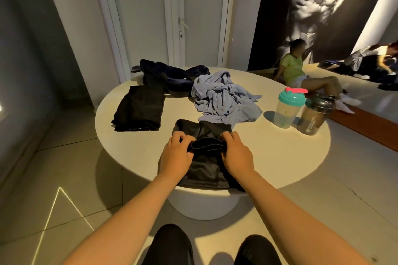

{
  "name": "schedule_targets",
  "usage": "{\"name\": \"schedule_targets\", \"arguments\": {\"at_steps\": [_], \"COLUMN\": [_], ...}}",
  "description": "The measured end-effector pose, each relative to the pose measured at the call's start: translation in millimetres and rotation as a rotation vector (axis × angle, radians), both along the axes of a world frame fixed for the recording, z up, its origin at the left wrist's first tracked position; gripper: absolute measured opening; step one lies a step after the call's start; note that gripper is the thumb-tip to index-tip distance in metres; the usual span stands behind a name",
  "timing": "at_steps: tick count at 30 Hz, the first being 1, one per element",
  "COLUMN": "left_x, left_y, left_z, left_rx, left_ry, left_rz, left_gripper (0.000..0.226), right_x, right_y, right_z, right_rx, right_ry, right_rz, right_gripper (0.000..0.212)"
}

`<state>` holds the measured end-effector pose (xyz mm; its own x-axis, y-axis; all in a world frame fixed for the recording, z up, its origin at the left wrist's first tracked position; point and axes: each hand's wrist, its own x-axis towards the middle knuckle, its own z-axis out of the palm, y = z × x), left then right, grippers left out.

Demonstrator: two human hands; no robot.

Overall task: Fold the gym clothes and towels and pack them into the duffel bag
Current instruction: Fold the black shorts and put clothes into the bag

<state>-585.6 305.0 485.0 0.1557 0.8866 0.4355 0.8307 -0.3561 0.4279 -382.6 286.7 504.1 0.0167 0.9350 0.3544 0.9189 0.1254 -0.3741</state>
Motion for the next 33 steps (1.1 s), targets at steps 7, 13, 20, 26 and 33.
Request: {"name": "schedule_targets", "arguments": {"at_steps": [7,13,20,26,33], "left_x": [0.4,11.0,6.6,10.2,4.2], "left_y": [-23.8,-24.1,-25.0,-31.3,-32.2], "left_z": [-3.3,5.9,-8.8,-10.3,-13.8], "left_rx": [-0.226,-0.264,-0.108,-0.141,-0.12], "left_ry": [0.068,-0.175,-0.144,-0.208,-0.264], "left_rz": [-0.031,-0.089,-0.197,-0.198,-0.173], "left_gripper": [0.05,0.062,0.032,0.024,0.034], "right_x": [2.8,2.0,2.0,2.4,3.4], "right_y": [-16.2,-13.2,-35.4,-40.5,-45.2], "right_z": [3.1,7.5,-21.2,-24.4,-25.7], "right_rx": [-0.185,-0.061,-0.016,0.045,0.038], "right_ry": [0.094,0.226,0.261,0.358,0.361], "right_rz": [0.081,0.133,0.061,0.082,0.074], "right_gripper": [0.042,0.043,0.038,0.024,0.051]}}
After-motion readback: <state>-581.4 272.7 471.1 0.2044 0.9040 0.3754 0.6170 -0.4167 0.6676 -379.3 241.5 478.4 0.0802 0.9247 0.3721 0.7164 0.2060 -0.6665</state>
